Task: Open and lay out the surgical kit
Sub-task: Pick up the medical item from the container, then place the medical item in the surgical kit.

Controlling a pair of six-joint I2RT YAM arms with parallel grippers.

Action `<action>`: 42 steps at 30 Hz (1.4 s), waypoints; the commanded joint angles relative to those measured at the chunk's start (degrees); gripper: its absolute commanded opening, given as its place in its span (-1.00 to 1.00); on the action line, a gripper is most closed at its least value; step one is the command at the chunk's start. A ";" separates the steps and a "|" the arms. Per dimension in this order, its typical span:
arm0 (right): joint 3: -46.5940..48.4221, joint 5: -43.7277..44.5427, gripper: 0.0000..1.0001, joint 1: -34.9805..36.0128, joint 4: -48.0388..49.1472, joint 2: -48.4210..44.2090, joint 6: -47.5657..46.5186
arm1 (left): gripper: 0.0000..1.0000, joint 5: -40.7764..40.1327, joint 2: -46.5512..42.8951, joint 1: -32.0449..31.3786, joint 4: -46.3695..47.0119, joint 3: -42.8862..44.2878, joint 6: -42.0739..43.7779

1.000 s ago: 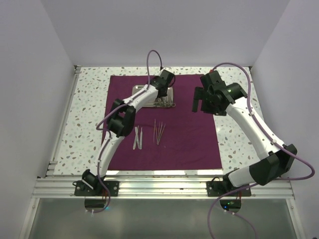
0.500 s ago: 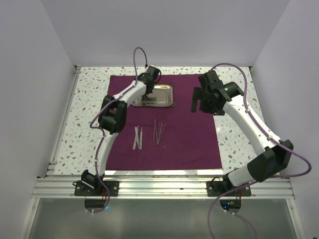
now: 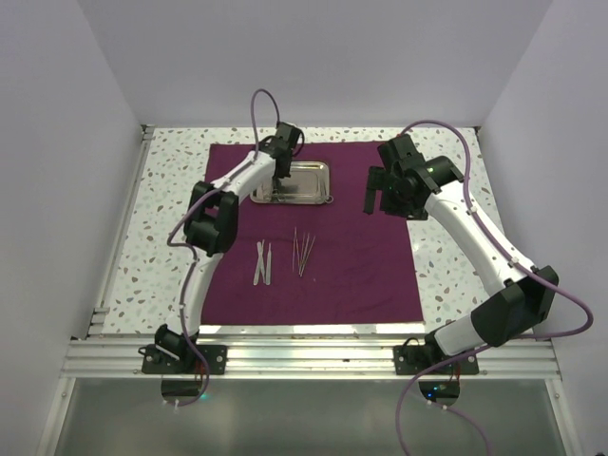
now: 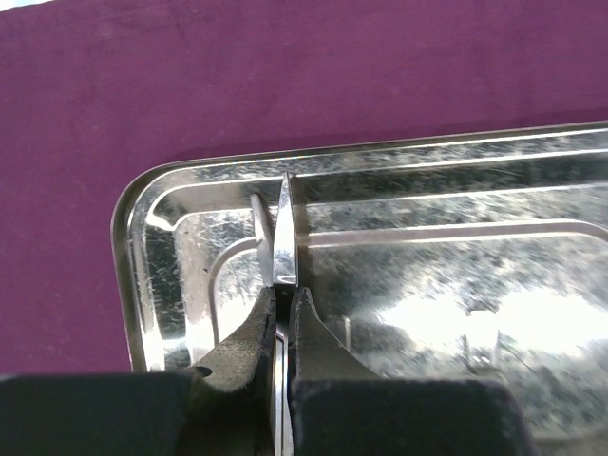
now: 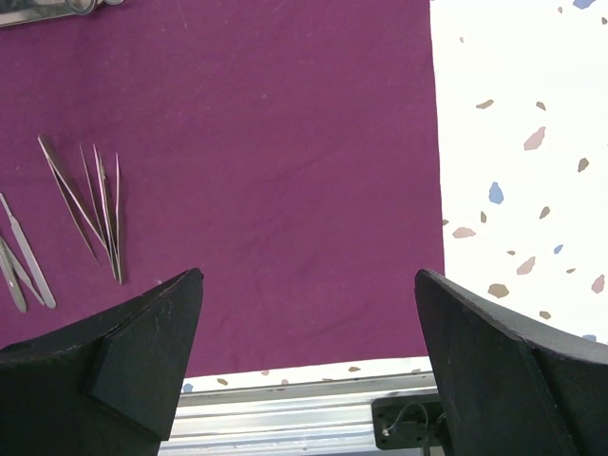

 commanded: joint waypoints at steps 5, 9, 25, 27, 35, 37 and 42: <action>0.23 -0.13 0.94 -0.27 1.10 -0.40 -0.06 | -1.00 10.06 -9.78 0.80 0.87 0.28 -3.26; -0.21 -0.13 0.94 -0.27 1.01 -1.10 -0.24 | -1.00 11.90 -11.01 0.80 -1.06 3.62 -5.46; 4.27 3.21 0.97 -2.47 -9.26 -9.18 1.70 | -1.00 11.56 -22.00 -18.08 -3.36 -14.82 -29.10; 3.66 3.56 0.97 -2.64 -10.15 -11.11 1.52 | -1.00 12.26 -22.97 -20.89 -2.30 -17.99 -31.30; -2.57 3.48 0.97 -3.17 -12.26 -16.04 0.03 | -0.98 14.72 -19.37 -28.37 -0.19 -22.13 -36.84; -3.54 3.04 0.97 -3.35 -11.82 -16.22 -0.50 | -0.56 15.43 -18.93 -29.17 -0.10 -21.69 -36.93; -4.43 2.60 0.97 -3.26 -11.47 -16.04 -1.29 | 0.19 12.71 -20.60 -29.17 -0.97 -19.50 -35.35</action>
